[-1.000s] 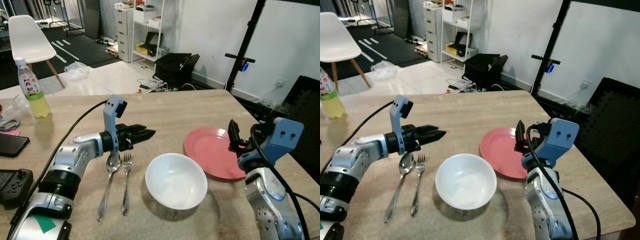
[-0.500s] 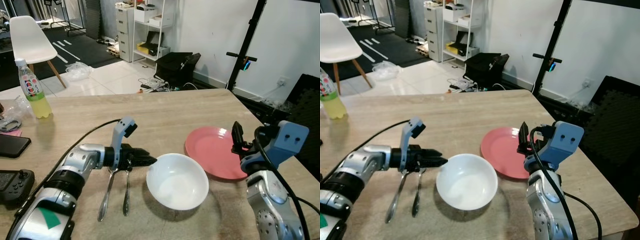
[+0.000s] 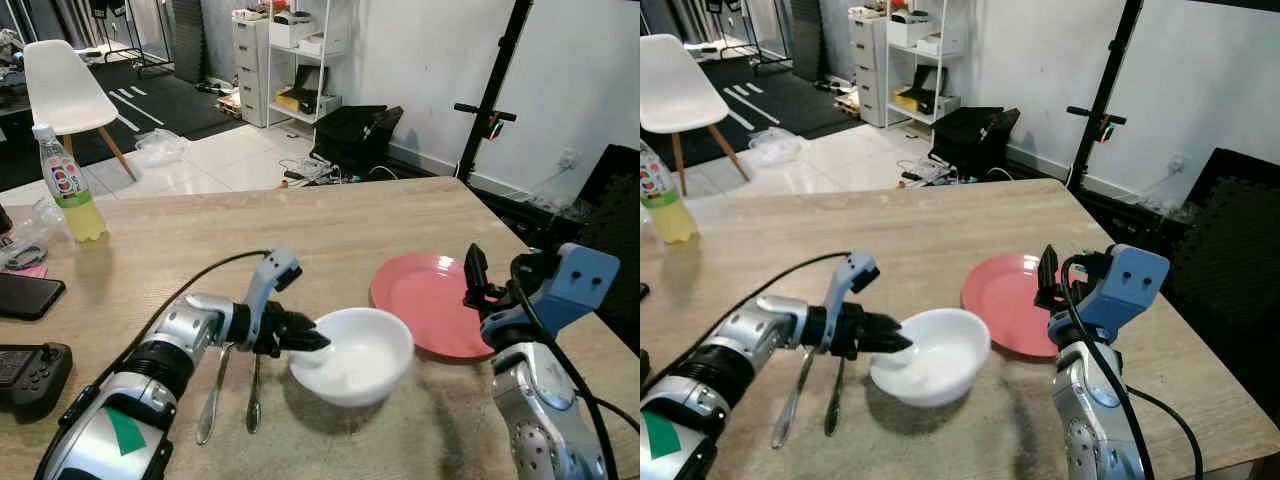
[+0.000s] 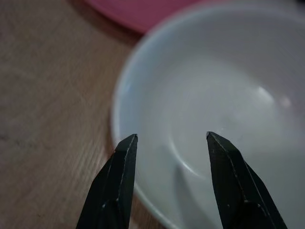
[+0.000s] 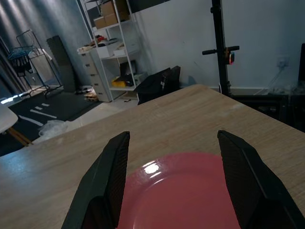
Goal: Setting the table
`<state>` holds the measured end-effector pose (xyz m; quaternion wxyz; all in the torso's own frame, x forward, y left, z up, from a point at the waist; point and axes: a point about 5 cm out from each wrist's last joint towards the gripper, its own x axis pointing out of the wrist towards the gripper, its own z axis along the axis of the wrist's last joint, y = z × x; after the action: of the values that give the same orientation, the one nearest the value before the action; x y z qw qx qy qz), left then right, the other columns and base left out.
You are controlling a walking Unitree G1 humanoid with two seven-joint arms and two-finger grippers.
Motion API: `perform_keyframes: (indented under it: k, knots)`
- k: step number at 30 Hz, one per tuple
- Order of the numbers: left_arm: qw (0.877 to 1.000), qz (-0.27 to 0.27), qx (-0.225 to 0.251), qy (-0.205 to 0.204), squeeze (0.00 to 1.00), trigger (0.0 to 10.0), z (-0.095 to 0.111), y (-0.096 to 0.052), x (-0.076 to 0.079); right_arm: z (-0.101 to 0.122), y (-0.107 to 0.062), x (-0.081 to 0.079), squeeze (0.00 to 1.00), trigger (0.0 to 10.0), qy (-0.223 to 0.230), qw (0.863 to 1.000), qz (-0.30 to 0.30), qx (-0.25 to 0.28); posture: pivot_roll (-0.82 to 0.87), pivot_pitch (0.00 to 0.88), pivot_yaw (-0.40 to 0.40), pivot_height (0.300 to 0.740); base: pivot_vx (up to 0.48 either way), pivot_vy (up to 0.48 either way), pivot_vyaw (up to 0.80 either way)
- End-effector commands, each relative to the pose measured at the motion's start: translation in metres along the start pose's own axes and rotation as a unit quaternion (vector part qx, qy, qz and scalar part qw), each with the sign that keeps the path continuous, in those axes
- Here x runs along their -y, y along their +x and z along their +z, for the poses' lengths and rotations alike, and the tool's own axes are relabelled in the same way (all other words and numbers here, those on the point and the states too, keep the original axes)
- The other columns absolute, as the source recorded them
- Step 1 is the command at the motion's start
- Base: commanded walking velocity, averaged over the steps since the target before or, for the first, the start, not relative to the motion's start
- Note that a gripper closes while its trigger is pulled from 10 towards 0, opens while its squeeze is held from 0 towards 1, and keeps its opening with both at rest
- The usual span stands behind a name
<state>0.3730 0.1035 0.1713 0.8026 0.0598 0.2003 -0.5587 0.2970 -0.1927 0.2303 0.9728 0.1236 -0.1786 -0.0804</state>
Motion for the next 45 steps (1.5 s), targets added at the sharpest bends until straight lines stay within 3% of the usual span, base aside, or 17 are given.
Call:
perform_keyframes:
  k: [1, 2, 3, 4, 16, 22, 23, 27, 33, 35, 39, 44, 45]
  knots:
    - [1.000, 0.009, -0.012, -0.004, 0.00, 4.8, -0.011, 0.002, -0.001, 0.001, -0.002, 0.003, 0.00, 10.0, -0.003, 1.000, -0.007, 0.003, 0.02, 0.073, 0.066, 0.740, 0.000, 0.000, 0.00]
    - [1.000, 0.011, -0.010, -0.005, 0.00, 2.0, -0.011, 0.002, -0.001, 0.001, -0.002, 0.003, 0.00, 10.0, -0.004, 1.000, -0.006, 0.003, 0.01, 0.075, 0.064, 0.740, 0.000, 0.000, 0.00]
    - [1.000, 0.011, -0.010, -0.005, 0.00, 2.0, -0.011, 0.002, -0.001, 0.001, -0.002, 0.003, 0.00, 10.0, -0.004, 1.000, -0.006, 0.003, 0.01, 0.075, 0.064, 0.740, 0.000, 0.000, 0.00]
    - [1.000, 0.015, -0.005, -0.007, 0.00, 0.0, -0.012, 0.001, -0.002, 0.002, -0.002, 0.003, 0.00, 10.0, -0.004, 1.000, -0.005, 0.004, 0.02, 0.074, 0.064, 0.740, 0.000, 0.000, 0.00]
    - [0.999, 0.033, 0.033, -0.012, 0.00, 0.0, -0.006, -0.012, -0.009, 0.001, -0.004, 0.003, 0.00, 10.0, -0.003, 1.000, -0.007, 0.003, 0.02, 0.076, 0.066, 0.740, 0.000, 0.000, 0.00]
    - [0.996, 0.057, 0.066, -0.008, 0.00, 0.0, 0.000, -0.027, -0.013, 0.000, -0.003, 0.002, 0.00, 10.0, -0.002, 1.000, -0.003, 0.001, 0.03, 0.072, 0.056, 0.740, 0.000, 0.000, 0.00]
    - [0.994, 0.082, 0.076, -0.001, 0.00, 10.0, 0.002, -0.036, -0.017, 0.000, -0.002, 0.001, 0.00, 10.0, -0.001, 1.000, 0.000, 0.000, 0.04, 0.071, 0.052, 0.740, 0.000, 0.000, 0.00]
    - [0.992, 0.094, 0.084, 0.001, 0.00, 10.0, 0.004, -0.042, -0.018, 0.000, -0.001, 0.001, 0.00, 10.0, -0.002, 1.000, 0.002, -0.001, 0.04, 0.070, 0.051, 0.740, 0.000, 0.000, 0.00]
    - [0.978, 0.157, 0.136, 0.004, 0.00, 10.0, 0.021, -0.078, -0.022, 0.000, 0.000, -0.001, 0.00, 10.0, 0.000, 1.000, 0.006, 0.000, 0.08, 0.070, 0.049, 0.740, 0.000, 0.000, 0.00]
    - [0.978, 0.157, 0.136, 0.004, 0.00, 10.0, 0.021, -0.078, -0.022, 0.000, 0.000, -0.001, 0.00, 10.0, 0.000, 1.000, 0.006, 0.000, 0.08, 0.070, 0.049, 0.740, 0.000, 0.000, 0.00]
    - [0.973, 0.174, 0.148, 0.013, 0.00, 10.0, 0.028, -0.097, -0.020, -0.002, 0.000, -0.001, 0.00, 10.0, 0.001, 1.000, 0.009, -0.004, 0.09, 0.066, 0.039, 0.740, 0.000, 0.000, 0.00]
    - [0.975, 0.148, 0.166, -0.004, 0.00, 10.0, 0.031, -0.097, -0.009, -0.002, 0.003, -0.003, 0.00, 10.0, 0.003, 1.000, 0.014, -0.004, 0.10, 0.065, 0.033, 0.740, 0.000, 0.000, 0.00]
    - [0.978, 0.132, 0.163, -0.007, 1.00, 10.0, 0.029, -0.091, -0.004, -0.002, 0.004, -0.003, 0.00, 10.0, 0.003, 1.000, 0.016, -0.005, 0.10, 0.065, 0.026, 0.740, 0.000, 0.000, 0.00]
